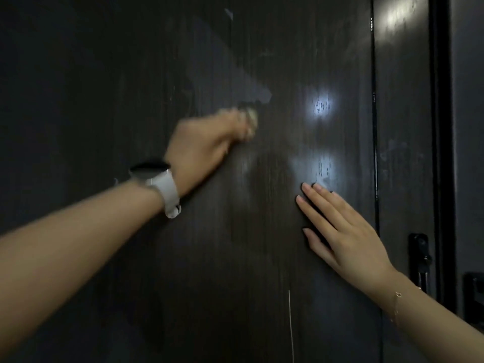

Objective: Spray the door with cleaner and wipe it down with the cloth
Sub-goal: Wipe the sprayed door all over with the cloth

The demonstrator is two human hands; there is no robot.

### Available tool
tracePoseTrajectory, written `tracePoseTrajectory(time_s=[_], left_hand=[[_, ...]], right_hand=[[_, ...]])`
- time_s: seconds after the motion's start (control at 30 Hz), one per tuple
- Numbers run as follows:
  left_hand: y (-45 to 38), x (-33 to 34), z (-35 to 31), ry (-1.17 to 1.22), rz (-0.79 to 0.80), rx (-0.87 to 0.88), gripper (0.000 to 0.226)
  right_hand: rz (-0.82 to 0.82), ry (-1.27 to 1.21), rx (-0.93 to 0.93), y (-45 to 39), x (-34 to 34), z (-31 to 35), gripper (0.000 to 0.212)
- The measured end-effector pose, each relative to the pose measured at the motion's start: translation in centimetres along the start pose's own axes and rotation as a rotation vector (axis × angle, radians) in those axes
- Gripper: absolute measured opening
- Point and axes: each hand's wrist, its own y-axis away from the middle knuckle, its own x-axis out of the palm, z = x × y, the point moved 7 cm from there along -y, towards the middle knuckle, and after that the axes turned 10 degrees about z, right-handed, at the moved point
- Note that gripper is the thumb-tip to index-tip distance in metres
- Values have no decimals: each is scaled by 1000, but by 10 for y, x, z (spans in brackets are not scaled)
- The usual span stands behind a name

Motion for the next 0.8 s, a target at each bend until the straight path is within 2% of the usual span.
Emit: tracePoseTrajectory(time_s=[0.07, 0.13, 0.2, 0.27, 0.33, 0.37, 0.5, 0.57, 0.67, 0.73, 0.8], left_hand=[[-31, -15, 38, 7, -97, -185, 21], [-30, -11, 42, 6, -144, -259, 24], [-4, 2, 16, 14, -103, -203, 26], [30, 11, -16, 2, -21, -42, 27], [45, 9, -23, -49, 39, 86, 26], [41, 5, -14, -58, 39, 80, 26], [-8, -22, 53, -14, -150, -245, 27], [-34, -34, 74, -32, -225, -320, 25], [-54, -38, 86, -15, -297, -408, 26], [-49, -29, 68, -11, -285, -344, 27], [-29, -11, 34, -26, -225, -184, 29]], right_hand=[[-5, -1, 3, 0, 0, 1, 51], [-9, -12, 5, -1, -1, 0, 50], [-14, -10, 7, -1, -3, 1, 50], [-12, -1, 3, -1, -3, 2, 50], [-4, -2, 0, -1, -3, 2, 50], [-2, -6, 0, -1, -3, 2, 50], [-40, -47, 5, -9, -13, 4, 44], [-78, -53, -17, -27, -28, 4, 38], [-131, -33, -33, -72, -53, -11, 41], [-180, -13, 8, -102, -65, -27, 44], [-201, -9, 60, -123, -67, -40, 47]])
